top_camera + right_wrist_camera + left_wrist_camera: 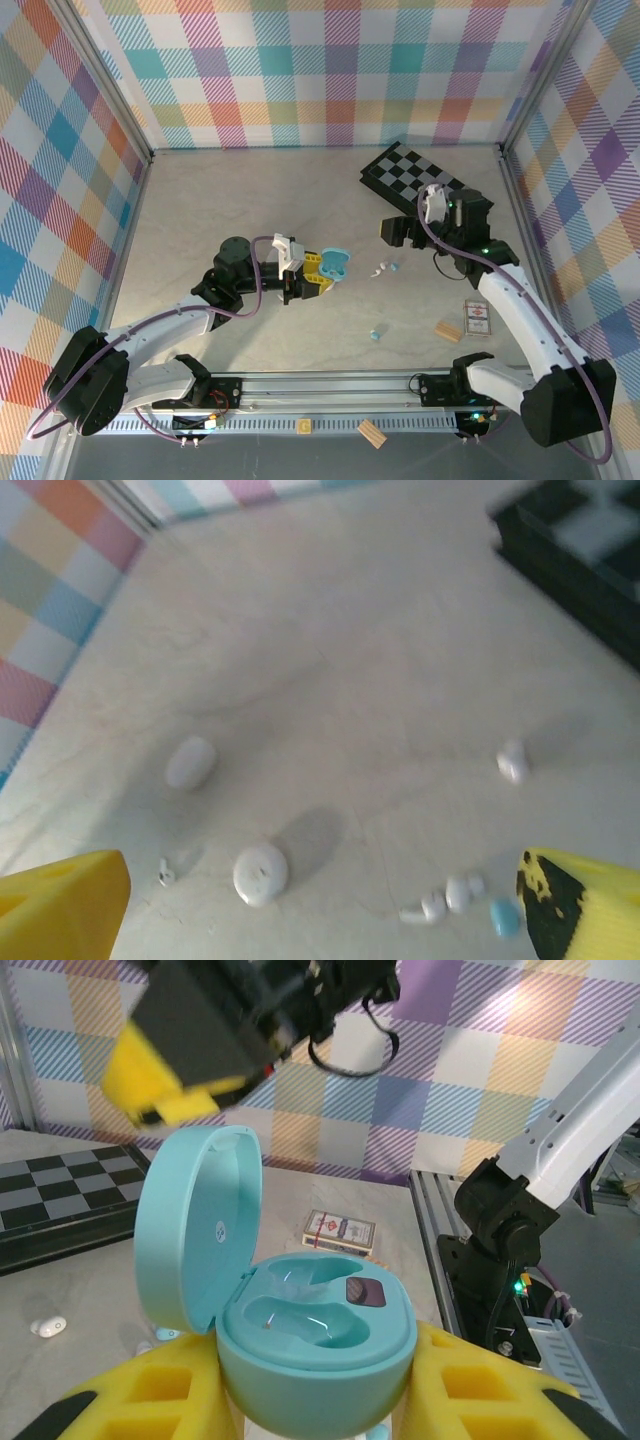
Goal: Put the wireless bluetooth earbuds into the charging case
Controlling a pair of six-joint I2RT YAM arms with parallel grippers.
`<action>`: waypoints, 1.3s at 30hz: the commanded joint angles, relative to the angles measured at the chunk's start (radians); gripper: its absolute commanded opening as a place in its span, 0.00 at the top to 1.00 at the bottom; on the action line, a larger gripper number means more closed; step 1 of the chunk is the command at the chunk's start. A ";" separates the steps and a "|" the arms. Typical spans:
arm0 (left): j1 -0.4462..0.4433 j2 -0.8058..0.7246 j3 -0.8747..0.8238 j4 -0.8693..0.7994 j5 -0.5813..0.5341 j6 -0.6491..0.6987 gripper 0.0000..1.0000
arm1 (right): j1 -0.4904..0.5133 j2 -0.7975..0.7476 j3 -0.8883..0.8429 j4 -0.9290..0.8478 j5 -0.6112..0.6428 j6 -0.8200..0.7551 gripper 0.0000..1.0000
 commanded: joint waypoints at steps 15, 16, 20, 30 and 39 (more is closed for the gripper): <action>0.063 0.027 -0.039 0.171 -0.008 -0.048 0.71 | 0.016 0.035 -0.295 -0.056 0.012 0.363 0.26; 0.065 0.032 -0.035 0.176 -0.004 -0.052 0.71 | 0.014 0.062 -0.286 -0.034 0.012 0.367 0.29; 0.067 0.037 -0.034 0.189 0.003 -0.059 0.71 | 0.011 0.154 -0.254 0.040 0.004 0.394 0.31; 0.068 0.004 -0.044 0.157 -0.008 -0.052 0.71 | 0.010 0.349 -0.220 0.243 -0.057 0.496 0.36; 0.069 -0.002 -0.041 0.144 -0.007 -0.049 0.71 | -0.017 0.428 -0.184 0.275 -0.020 0.472 0.36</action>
